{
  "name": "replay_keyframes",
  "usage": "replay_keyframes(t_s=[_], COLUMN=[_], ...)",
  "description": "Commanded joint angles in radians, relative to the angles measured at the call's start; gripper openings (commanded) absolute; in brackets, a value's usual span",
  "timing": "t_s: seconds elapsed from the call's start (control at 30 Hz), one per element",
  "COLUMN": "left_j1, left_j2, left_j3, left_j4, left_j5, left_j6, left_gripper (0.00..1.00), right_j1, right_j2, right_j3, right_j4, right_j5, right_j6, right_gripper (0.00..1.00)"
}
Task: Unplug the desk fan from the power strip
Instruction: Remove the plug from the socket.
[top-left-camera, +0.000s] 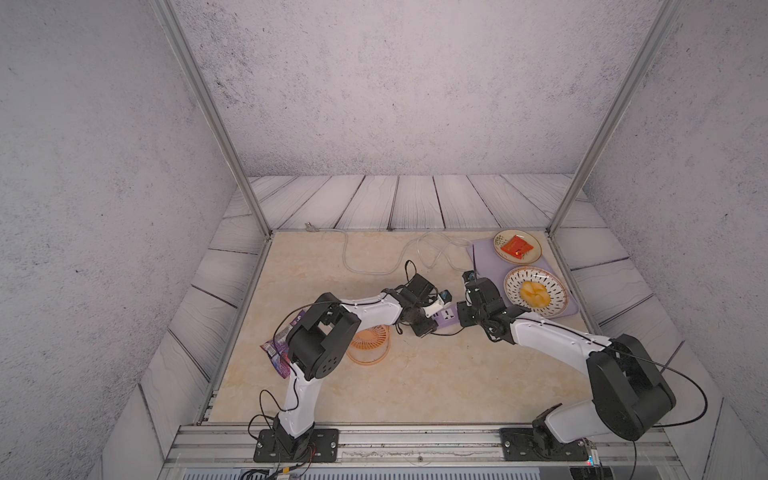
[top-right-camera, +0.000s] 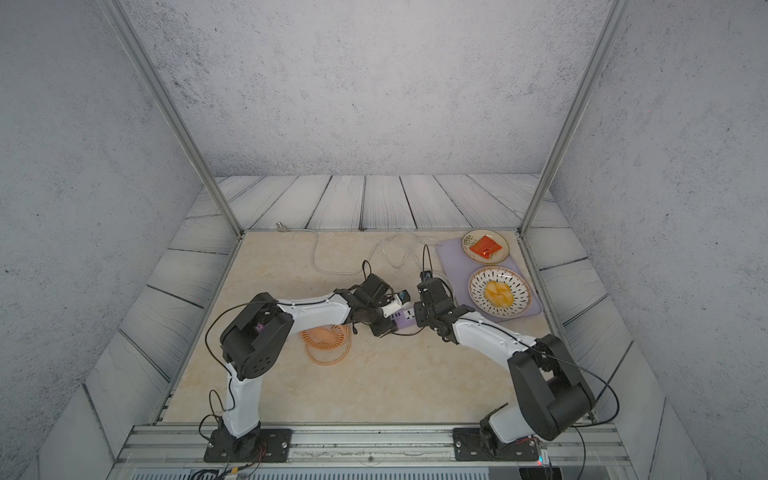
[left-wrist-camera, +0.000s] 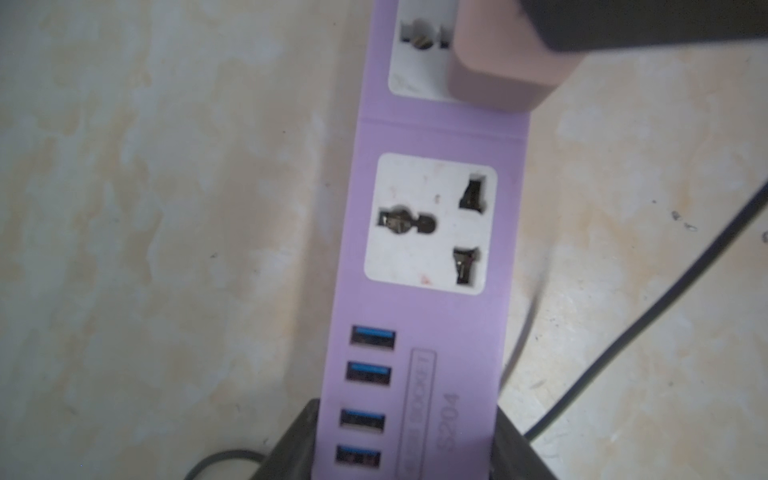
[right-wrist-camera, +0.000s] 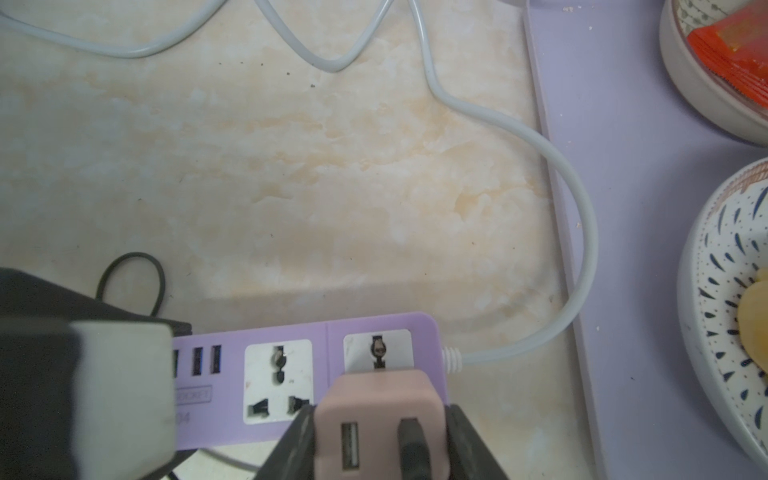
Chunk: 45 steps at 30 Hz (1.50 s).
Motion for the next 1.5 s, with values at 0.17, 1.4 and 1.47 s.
replay_keyframes(t_s=[0.17, 1.4, 1.47], left_j1=[0.008, 0.007, 0.008], left_j2=[0.024, 0.019, 0.017], left_j3=[0.025, 0.019, 0.012], left_j4=[0.005, 0.011, 0.012], left_j5=[-0.026, -0.031, -0.032], left_j6=[-0.054, -0.055, -0.053], left_gripper=[0.0, 0.0, 0.0], right_j1=[0.041, 0.029, 0.006], right_j2=[0.008, 0.018, 0.016], right_j3=[-0.007, -0.013, -0.01], right_j4=[0.029, 0.02, 0.021], right_j5=[-0.092, -0.063, -0.095], right_j6=[-0.002, 0.097, 0.129], right_gripper=[0.12, 0.1, 0.1])
